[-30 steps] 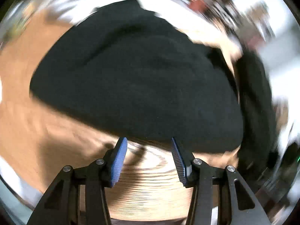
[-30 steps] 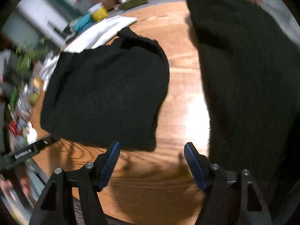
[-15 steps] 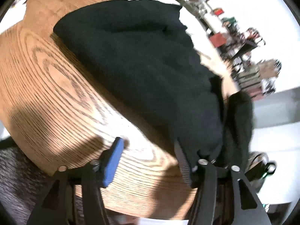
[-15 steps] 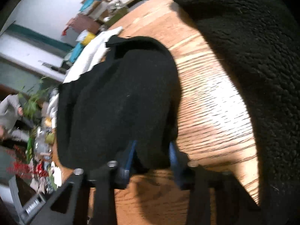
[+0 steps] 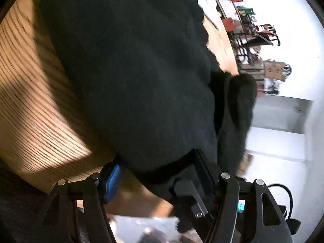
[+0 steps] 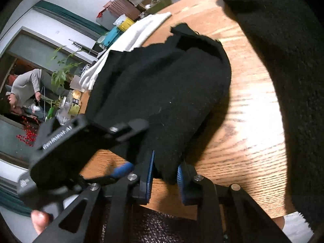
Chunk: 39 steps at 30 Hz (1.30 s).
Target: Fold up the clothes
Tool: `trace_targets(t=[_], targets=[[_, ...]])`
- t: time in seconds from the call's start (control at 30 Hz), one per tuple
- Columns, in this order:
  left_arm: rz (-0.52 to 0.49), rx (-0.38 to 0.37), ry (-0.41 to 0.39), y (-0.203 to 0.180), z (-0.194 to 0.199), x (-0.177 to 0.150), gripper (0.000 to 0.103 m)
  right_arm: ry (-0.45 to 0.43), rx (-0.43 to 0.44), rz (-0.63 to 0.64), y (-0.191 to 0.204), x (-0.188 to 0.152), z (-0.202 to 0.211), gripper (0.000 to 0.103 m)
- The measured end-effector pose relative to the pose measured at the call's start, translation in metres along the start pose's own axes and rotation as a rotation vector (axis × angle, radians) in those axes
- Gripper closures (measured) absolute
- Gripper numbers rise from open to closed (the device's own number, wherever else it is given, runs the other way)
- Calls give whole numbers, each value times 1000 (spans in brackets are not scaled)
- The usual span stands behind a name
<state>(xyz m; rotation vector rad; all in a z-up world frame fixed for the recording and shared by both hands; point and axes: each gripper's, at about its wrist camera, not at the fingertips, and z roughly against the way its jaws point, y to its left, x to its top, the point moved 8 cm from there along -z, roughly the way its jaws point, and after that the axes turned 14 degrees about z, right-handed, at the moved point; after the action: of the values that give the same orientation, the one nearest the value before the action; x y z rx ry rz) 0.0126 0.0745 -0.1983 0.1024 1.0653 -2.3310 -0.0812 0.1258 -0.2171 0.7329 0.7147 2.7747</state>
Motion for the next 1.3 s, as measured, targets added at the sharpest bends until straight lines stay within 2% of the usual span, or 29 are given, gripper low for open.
trace_targets(t=[0.1, 0.17, 0.2, 0.23, 0.27, 0.33, 0.5, 0.7, 0.97, 1.13, 1.3], targets=[[26, -52, -17, -8, 0, -4, 37, -10, -14, 28, 9, 6, 0, 81], [17, -78, -71, -12, 4, -1, 58, -9, -30, 34, 11, 6, -1, 77], [1, -76, -100, -14, 6, 2, 72, -1, -50, 25, 9, 5, 0, 71], [-16, -70, -112, -16, 6, 4, 79, 6, -69, 12, 5, 2, 4, 57], [-34, -64, -122, -18, 5, 6, 81, 10, -92, -13, -2, -3, 12, 43], [-70, -53, -144, -21, 5, 11, 86, 7, -141, -60, -17, -5, 21, 31], [-125, -52, -169, -25, -1, 10, 90, 25, -174, -117, -38, -6, 27, 29], [-159, -49, -154, -20, -2, 6, 91, 50, -187, -95, -29, -9, 19, 30], [-223, -37, -142, -15, 23, -4, 93, 75, -217, -61, -28, -13, 17, 30], [-235, -7, -133, -10, 21, -6, 93, 80, -271, -8, -24, -15, 20, 30], [-236, -11, -114, -9, 18, -2, 93, 87, -296, 25, -21, -14, 19, 30]])
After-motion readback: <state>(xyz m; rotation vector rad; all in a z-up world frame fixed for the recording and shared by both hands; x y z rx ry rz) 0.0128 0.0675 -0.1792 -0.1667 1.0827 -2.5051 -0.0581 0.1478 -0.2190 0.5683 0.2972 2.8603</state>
